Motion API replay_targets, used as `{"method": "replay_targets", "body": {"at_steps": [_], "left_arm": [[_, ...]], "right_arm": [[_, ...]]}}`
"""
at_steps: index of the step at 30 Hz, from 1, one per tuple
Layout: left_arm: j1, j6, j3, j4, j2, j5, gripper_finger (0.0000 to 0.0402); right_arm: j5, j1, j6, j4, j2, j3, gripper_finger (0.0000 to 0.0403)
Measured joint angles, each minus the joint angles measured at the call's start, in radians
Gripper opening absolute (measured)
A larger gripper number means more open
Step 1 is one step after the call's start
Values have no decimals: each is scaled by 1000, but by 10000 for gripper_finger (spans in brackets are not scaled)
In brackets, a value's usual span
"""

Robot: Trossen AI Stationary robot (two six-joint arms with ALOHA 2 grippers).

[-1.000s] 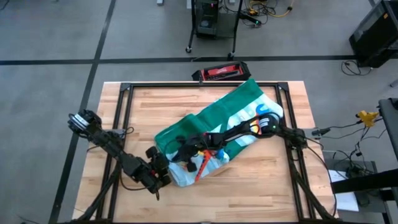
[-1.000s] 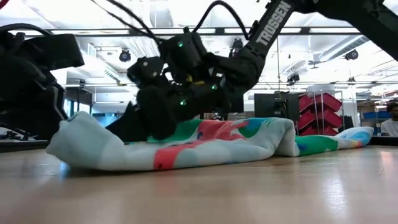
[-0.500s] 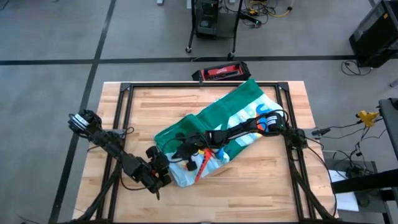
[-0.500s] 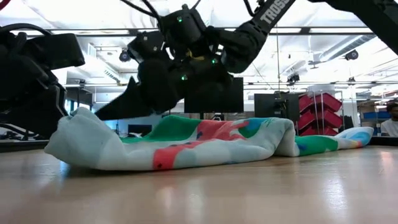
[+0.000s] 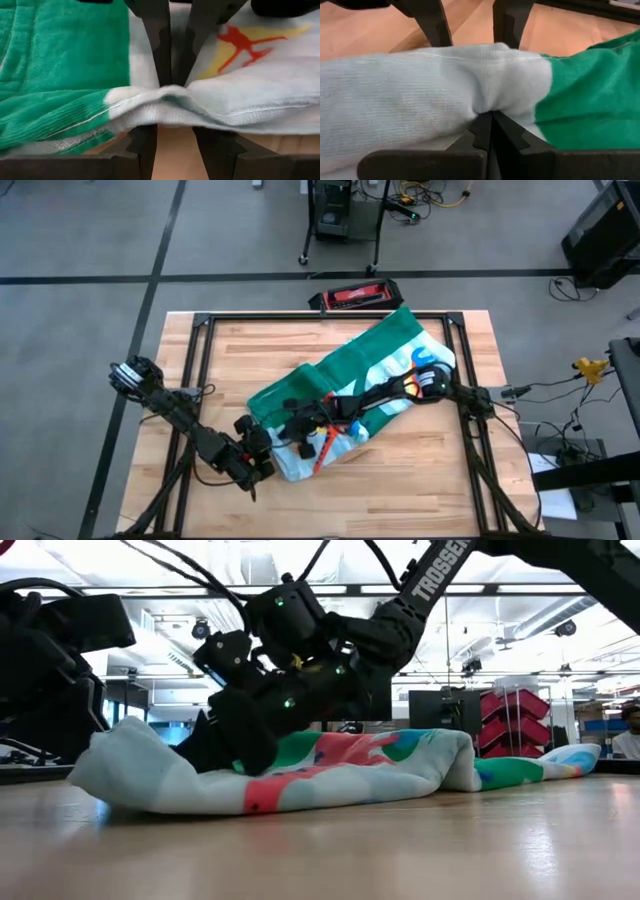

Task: Roll towel
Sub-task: Roll the multi-color dinosaur print towel

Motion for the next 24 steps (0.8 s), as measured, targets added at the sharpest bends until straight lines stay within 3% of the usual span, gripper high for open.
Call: {"method": "replay_targets", "body": {"at_steps": [9, 15, 24], "left_arm": [[0, 10, -4, 12, 0, -138, 119], [2, 13, -5, 43, 25, -223, 119], [24, 20, -6, 71, 78, -252, 119]], "right_arm": [[29, 0, -22, -61, -37, -1, 0], [87, 2, -71, -200, -93, -2, 0], [170, 1, -139, -422, -185, -5, 0]]}}
